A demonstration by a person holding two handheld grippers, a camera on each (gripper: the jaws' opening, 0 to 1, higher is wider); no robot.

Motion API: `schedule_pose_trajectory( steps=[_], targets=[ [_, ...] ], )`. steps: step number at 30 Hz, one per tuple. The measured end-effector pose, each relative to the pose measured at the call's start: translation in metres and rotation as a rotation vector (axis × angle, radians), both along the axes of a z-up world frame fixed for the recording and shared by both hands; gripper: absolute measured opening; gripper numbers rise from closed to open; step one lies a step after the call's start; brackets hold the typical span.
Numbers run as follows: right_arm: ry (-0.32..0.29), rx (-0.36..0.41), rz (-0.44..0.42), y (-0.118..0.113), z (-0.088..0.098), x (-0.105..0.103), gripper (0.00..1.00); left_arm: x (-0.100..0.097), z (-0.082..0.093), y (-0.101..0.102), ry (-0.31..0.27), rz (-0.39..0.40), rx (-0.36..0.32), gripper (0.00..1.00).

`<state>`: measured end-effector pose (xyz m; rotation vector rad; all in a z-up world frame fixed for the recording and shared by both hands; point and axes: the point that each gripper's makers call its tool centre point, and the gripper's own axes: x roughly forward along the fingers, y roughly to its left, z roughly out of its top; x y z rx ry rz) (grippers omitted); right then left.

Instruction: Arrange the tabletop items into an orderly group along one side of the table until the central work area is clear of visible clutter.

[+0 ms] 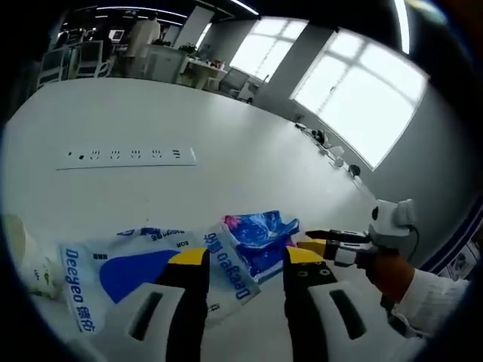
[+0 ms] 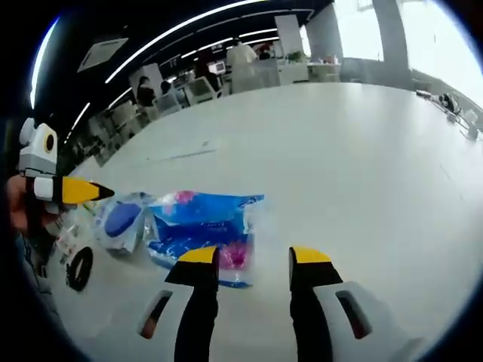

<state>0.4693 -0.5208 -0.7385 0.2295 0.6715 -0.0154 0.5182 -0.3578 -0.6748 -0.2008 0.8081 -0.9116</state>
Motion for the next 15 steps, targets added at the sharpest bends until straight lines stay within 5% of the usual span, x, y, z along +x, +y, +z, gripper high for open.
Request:
schedule_pose_trajectory(
  steps=[15],
  targets=[
    [-0.052,-0.001,-0.032,0.005,0.026,-0.002,0.47,0.006,0.01,0.004,-0.021,-0.005,-0.023,0.57]
  ],
)
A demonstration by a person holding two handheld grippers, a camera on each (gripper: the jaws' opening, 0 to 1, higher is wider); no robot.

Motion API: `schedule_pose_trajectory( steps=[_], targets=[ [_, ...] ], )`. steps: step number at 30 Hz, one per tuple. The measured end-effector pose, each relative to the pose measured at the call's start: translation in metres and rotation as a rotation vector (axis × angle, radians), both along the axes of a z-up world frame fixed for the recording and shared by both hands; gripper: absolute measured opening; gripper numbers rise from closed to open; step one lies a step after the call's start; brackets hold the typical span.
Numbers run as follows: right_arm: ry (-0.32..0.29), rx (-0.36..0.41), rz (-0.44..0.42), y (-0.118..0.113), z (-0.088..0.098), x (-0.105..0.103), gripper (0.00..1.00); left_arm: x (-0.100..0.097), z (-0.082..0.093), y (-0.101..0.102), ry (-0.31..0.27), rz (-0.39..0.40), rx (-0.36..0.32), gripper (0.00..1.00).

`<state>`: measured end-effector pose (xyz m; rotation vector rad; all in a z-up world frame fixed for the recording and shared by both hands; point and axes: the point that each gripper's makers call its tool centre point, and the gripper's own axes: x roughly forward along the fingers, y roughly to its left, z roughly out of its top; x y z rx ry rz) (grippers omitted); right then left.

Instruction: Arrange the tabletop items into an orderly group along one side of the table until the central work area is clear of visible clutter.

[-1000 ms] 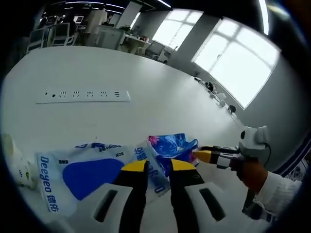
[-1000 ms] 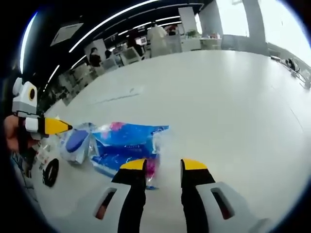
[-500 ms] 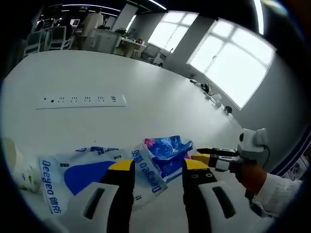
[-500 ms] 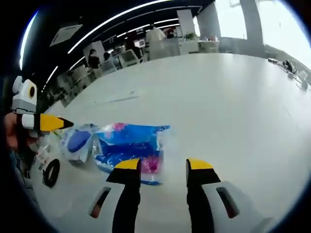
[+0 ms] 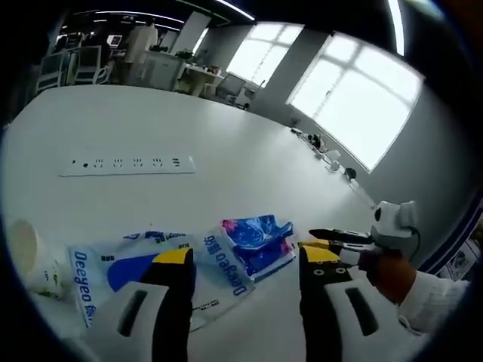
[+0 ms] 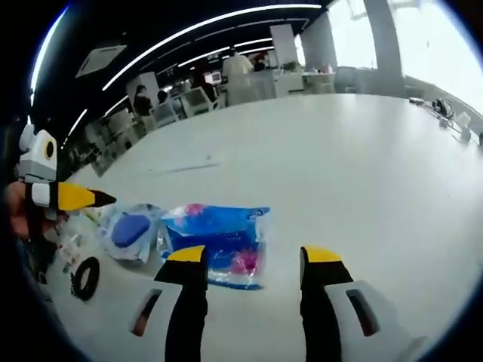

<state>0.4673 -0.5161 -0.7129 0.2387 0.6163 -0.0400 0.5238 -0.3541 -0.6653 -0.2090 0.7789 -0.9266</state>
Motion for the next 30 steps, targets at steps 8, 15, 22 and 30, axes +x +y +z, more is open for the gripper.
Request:
schedule_pose_trajectory(
  steps=[8,15,22,30],
  targets=[
    [-0.025,0.003,-0.002,0.009,0.014,-0.002,0.48,-0.002,0.009,0.008,-0.004,0.002,-0.017,0.6],
    [-0.054,0.013,0.002,0.025,0.026,0.0,0.48,-0.006,0.022,0.025,-0.024,0.007,-0.038,0.63],
    [-0.071,0.029,0.015,0.043,0.037,0.0,0.48,-0.007,0.031,0.048,-0.046,0.014,-0.035,0.63],
    [-0.089,0.041,0.038,0.07,0.05,-0.003,0.48,-0.008,0.042,0.074,-0.064,0.04,-0.042,0.63]
  ],
)
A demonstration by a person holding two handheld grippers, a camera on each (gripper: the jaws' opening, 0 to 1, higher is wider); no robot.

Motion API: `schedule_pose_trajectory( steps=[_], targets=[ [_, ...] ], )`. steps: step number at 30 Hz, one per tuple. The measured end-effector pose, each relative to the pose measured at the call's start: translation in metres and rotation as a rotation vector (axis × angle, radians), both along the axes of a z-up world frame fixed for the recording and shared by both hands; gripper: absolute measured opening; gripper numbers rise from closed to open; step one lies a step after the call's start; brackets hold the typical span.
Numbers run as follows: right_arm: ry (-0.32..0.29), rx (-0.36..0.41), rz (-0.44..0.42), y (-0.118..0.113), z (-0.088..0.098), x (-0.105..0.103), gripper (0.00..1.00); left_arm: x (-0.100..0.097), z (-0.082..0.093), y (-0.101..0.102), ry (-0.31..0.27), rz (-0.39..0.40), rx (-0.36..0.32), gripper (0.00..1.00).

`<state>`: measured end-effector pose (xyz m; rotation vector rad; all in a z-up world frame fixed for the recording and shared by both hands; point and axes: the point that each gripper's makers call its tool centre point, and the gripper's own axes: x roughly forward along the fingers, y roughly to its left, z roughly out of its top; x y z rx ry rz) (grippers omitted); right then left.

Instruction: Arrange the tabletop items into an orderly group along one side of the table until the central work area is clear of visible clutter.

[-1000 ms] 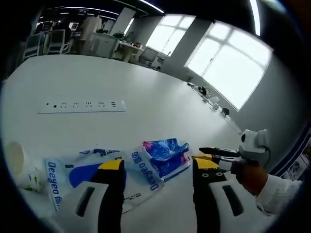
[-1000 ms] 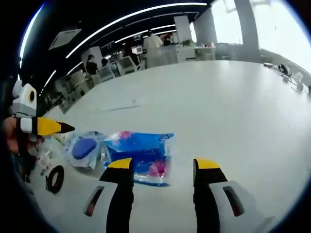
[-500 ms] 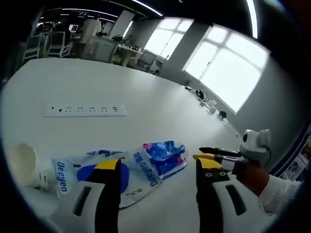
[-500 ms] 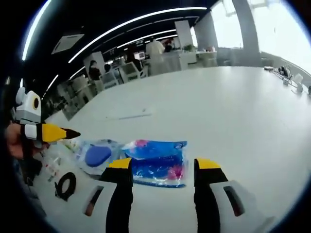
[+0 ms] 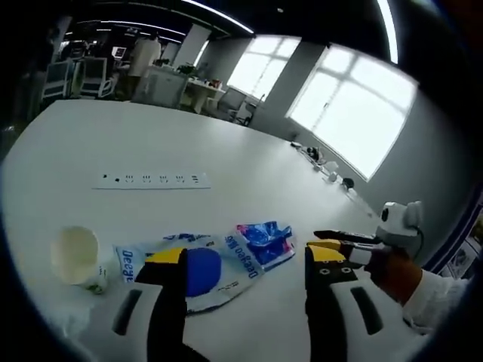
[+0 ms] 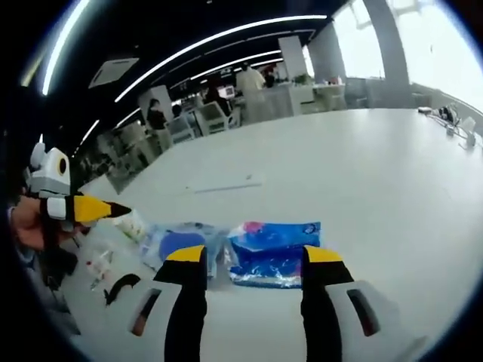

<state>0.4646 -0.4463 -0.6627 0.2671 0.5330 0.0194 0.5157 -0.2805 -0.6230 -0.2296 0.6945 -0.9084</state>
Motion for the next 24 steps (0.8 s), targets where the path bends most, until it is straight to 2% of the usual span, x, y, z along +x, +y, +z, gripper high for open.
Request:
schedule_pose_trajectory(
  steps=[4,15,24],
  targets=[
    [-0.008,0.001,0.013,0.01,0.005,-0.002,0.48,-0.001,0.006,0.015,-0.006,0.011,-0.005,0.63],
    [-0.033,0.017,0.065,0.056,0.022,-0.007,0.47,-0.008,0.024,0.059,-0.035,0.051,-0.016,0.65],
    [-0.05,0.018,0.116,0.104,0.039,-0.016,0.47,-0.015,0.04,0.094,-0.057,0.081,-0.032,0.66]
  ],
)
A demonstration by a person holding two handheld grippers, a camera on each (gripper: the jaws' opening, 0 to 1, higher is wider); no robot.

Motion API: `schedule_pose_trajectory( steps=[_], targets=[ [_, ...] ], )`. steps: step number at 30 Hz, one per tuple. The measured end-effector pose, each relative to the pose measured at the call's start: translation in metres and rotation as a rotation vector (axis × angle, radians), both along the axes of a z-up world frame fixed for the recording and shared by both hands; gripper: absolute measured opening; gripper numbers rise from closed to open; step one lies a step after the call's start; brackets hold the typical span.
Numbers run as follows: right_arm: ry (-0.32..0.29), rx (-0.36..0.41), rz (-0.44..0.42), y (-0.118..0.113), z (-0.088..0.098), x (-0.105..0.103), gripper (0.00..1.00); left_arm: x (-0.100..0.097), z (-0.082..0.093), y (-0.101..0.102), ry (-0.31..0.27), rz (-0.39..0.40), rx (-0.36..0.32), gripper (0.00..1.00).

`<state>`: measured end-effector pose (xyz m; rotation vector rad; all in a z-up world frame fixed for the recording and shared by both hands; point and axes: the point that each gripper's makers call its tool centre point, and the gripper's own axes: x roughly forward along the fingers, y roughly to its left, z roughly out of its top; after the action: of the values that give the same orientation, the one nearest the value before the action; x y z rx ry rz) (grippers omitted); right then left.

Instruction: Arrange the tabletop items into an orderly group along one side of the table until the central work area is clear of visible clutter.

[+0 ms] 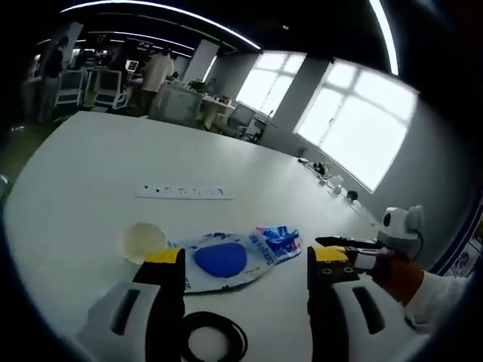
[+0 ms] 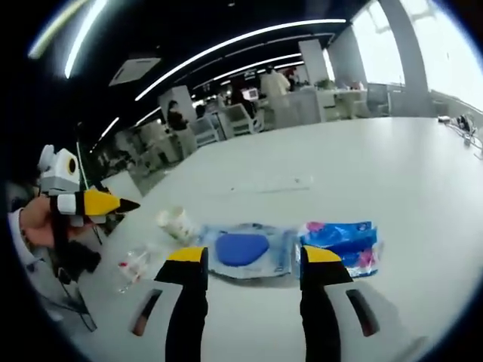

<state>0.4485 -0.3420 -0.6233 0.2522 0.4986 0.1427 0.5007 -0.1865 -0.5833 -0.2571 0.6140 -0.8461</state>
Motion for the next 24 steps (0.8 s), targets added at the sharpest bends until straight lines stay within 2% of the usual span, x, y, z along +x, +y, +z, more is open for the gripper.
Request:
schedule_pose_trajectory(
  steps=[15,24],
  targets=[
    [-0.002,-0.004,0.107,0.065,0.018,-0.011,0.46,-0.015,0.017,0.063,-0.023,0.058,-0.021,0.68],
    [0.03,-0.003,0.183,0.102,0.007,-0.019,0.45,-0.032,0.015,0.102,-0.031,0.086,-0.013,0.68]
  ],
)
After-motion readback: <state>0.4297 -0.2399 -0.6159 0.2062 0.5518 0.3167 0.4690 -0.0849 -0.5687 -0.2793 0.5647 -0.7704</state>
